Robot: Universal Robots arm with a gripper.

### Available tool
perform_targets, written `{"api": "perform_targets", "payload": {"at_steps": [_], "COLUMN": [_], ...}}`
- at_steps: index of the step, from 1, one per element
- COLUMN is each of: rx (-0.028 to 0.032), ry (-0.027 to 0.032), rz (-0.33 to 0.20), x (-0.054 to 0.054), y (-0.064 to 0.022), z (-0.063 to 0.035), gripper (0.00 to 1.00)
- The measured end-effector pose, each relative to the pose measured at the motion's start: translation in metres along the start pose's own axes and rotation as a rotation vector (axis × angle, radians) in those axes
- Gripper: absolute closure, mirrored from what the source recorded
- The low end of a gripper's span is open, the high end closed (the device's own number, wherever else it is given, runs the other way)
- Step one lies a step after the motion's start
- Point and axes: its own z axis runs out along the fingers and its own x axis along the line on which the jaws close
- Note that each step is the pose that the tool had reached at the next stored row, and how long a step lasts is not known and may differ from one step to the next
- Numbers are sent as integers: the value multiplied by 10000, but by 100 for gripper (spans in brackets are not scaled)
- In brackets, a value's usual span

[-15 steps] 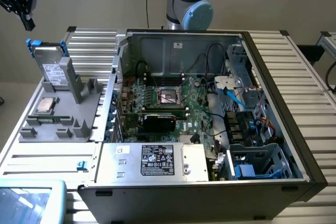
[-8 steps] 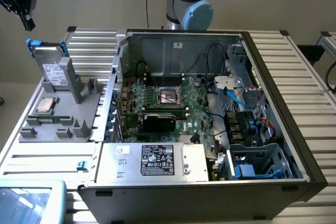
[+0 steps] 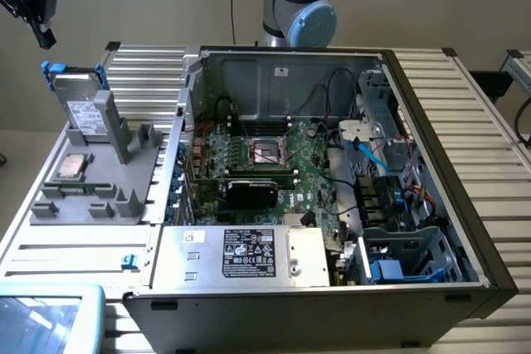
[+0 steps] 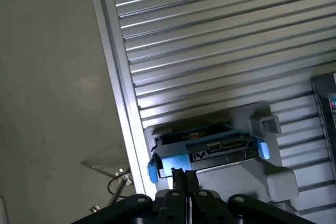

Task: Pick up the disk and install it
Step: 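Pick up the disk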

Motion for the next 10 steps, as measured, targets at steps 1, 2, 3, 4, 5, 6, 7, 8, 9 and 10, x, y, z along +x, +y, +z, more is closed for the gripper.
{"api": "perform_targets", "payload": {"at_steps": [1,2,3,4,5,6,7,8,9,10], "rx": [1,3,4,6,7,9,12,14,16,18], "ry": [-2,-4,-6,-9,-10,-13,-16,-19,-21,-25], "rz": [141,287,437,581,722,866,998,1129,1263,1400], "x": [0,0,0,0,0,0,0,0,0,0], "y": [0,0,0,0,0,0,0,0,0,0], "z": [0,0,0,0,0,0,0,0,0,0], "gripper": [89,89,89,89,89,89,89,89,89,89]}}
